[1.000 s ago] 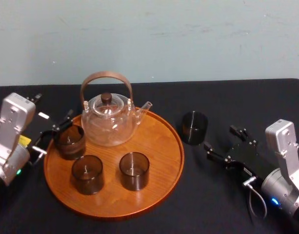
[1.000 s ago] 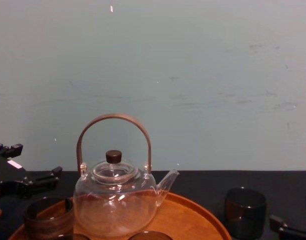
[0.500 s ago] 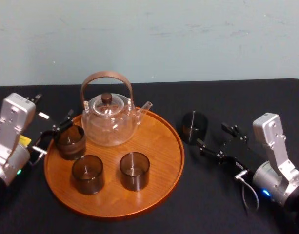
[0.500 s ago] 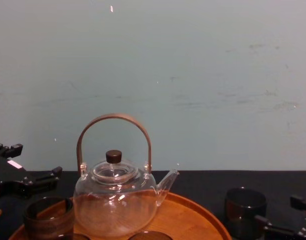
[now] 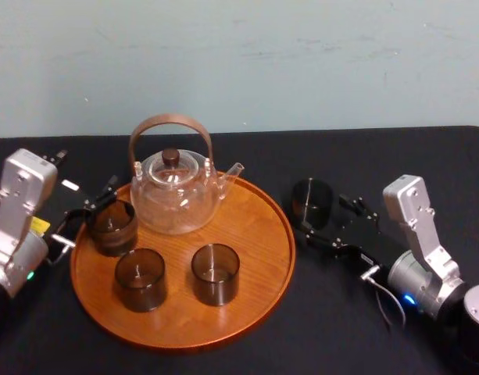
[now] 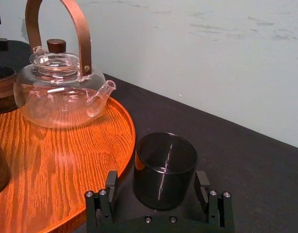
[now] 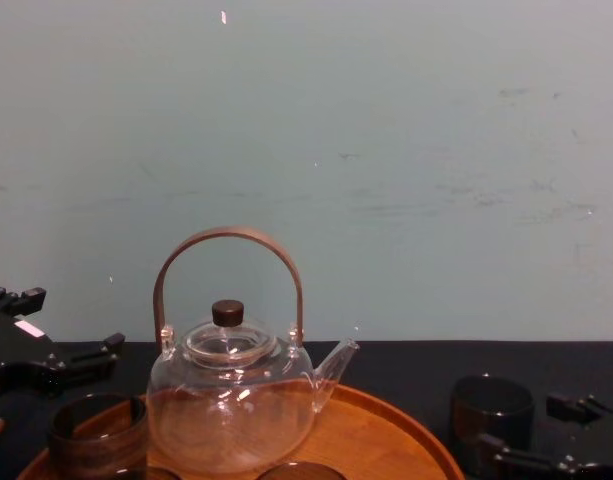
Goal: Pick up the glass from the table and place it on the tray.
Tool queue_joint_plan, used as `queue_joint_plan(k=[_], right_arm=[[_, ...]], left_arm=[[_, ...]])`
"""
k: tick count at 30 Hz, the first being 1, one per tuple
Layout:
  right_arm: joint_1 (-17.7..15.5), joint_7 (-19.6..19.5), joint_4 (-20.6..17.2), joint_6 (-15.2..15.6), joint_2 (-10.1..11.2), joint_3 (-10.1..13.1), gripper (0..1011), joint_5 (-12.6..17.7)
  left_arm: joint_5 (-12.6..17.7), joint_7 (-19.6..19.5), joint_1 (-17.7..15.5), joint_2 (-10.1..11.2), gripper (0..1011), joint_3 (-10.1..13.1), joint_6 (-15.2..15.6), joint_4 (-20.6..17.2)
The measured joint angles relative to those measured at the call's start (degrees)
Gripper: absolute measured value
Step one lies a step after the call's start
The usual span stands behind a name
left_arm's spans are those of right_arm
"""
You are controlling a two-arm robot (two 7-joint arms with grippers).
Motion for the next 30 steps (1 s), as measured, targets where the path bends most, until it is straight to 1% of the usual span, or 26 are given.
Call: queue_joint_plan(k=[8,9,18,30], right_arm=[[2.64,0.84,3.48,-1.15,-0.93,-0.99,1002,0.00],[2.64,0.84,3.48,-1.15,-0.93,-0.99,1002,0.00],[5.77,1.46,7.69,-2.23,-1.87,-1.66,1002,0.05],[8.25,2.00,11.44,-3.01,-2.73,-2.20,1002,0.06]], left_arm=[[0.00,0.00,0.00,0.00,1002,0.00,0.00,0.00],[0.00,0.00,0.00,0.00,1001,0.00,0.00,0.00],[0.00,0.00,0.00,0.00,1001,0.00,0.00,0.00],[0.00,0.00,0.00,0.00,1001,0.00,0.00,0.00]])
